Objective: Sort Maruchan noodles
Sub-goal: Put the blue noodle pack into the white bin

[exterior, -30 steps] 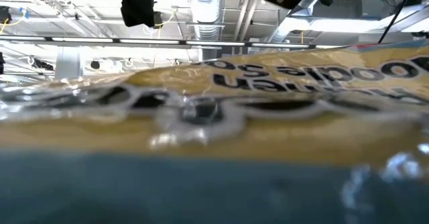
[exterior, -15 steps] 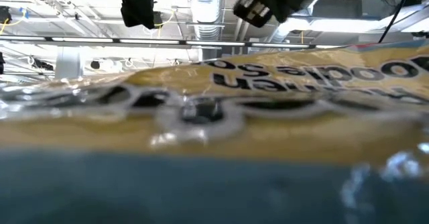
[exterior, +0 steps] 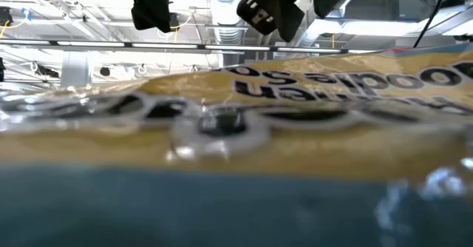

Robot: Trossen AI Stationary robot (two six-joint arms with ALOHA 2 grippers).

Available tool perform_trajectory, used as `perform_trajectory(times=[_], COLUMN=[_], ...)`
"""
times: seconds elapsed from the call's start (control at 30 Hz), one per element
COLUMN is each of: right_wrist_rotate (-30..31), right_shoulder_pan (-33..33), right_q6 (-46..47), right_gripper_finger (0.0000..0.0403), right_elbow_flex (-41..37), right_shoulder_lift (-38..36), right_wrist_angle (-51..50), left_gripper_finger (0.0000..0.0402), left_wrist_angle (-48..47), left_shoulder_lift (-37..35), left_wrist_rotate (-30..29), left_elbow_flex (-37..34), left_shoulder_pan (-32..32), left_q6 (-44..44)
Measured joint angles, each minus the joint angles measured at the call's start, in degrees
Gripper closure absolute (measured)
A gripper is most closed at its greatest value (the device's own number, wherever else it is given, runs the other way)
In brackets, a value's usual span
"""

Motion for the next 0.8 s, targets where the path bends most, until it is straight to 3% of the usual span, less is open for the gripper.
perform_trajectory(times=[0.2, 0.8], right_wrist_rotate=[0.00, 0.69], right_shoulder_pan=[1.40, 10.18], right_q6=[-0.17, -6.62], right_gripper_finger=[0.0175, 0.0175], right_elbow_flex=[0.12, 0.19], right_shoulder_lift=[-0.14, 4.01], right_wrist_angle=[7.06, 14.46], left_gripper_finger=[0.0303, 0.0303], left_wrist_angle=[1.72, 4.74], left_shoulder_lift=[0.00, 0.00], left_wrist_rotate=[0.02, 0.02], left_elbow_flex=[0.00, 0.00], left_shoulder_pan=[0.47, 1.57], left_q6=[-0.37, 0.86])
